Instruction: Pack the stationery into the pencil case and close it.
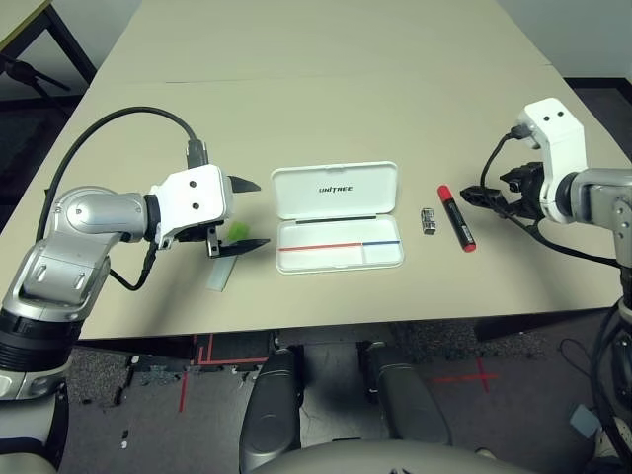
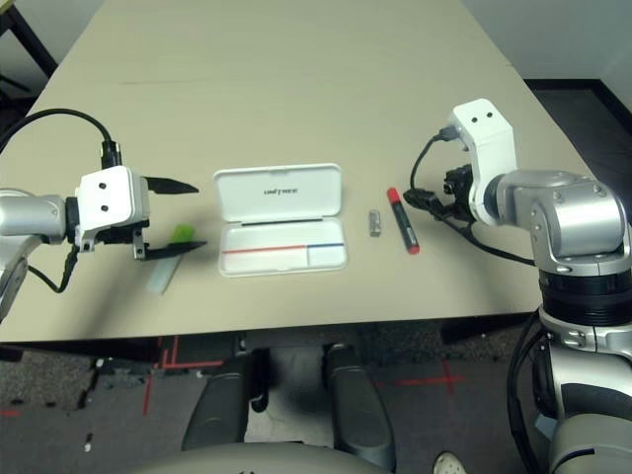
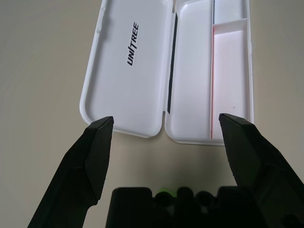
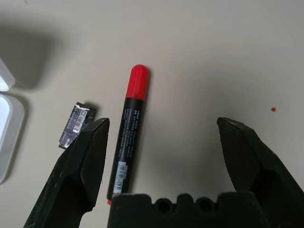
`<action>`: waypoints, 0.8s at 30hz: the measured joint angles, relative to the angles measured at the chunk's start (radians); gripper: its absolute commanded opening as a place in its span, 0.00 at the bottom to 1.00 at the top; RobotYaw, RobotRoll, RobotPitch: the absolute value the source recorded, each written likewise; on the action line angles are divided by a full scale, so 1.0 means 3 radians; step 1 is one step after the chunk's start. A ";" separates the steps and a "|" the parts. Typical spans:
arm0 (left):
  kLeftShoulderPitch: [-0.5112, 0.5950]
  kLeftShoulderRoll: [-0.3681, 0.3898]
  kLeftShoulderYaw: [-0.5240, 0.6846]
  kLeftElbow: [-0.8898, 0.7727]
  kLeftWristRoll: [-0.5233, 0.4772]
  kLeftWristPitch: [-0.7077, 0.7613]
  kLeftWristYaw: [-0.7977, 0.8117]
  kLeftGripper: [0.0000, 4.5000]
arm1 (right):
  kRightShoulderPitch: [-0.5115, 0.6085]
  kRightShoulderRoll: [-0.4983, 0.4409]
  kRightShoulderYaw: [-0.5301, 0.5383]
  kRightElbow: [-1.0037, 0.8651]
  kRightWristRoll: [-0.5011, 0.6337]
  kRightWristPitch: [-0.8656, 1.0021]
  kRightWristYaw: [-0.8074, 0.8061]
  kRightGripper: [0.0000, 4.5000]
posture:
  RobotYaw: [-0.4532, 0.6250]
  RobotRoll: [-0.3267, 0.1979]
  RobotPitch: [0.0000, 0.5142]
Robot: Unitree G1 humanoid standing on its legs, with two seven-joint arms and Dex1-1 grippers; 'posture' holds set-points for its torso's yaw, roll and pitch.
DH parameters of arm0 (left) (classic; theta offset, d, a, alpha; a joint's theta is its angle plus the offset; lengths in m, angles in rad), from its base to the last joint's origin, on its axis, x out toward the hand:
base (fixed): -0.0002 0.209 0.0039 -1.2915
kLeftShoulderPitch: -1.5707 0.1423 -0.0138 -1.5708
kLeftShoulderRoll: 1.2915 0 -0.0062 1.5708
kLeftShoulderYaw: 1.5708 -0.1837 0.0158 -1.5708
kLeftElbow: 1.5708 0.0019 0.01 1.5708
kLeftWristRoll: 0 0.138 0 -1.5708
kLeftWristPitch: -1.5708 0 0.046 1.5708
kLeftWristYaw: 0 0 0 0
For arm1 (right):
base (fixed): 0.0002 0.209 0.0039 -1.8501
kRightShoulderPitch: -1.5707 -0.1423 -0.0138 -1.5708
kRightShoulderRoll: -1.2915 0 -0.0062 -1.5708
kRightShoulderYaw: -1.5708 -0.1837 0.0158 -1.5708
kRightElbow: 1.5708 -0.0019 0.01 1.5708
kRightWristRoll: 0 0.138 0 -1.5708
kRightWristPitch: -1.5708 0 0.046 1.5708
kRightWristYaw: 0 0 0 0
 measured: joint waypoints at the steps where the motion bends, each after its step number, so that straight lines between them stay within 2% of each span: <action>1: -0.0007 -0.0005 -0.0001 0.0012 0.0000 -0.0017 -0.0006 0.99 | -0.0002 0.0040 -0.0019 -0.0028 0.0000 0.0056 -0.0055 1.00 | 0.36 0.62 0.36; 13: -0.0030 -0.0042 -0.0049 0.0014 0.0000 -0.0098 -0.0034 0.99 | 0.0118 0.0576 -0.0017 -0.0058 0.0008 0.0106 -0.0631 1.00 | 0.39 0.62 0.37; 24: 0.0028 -0.0042 -0.0048 -0.0024 -0.0001 -0.0089 -0.0031 0.99 | 0.0202 0.0723 0.0024 -0.0018 -0.0051 0.0096 -0.0923 1.00 | 0.41 0.62 0.36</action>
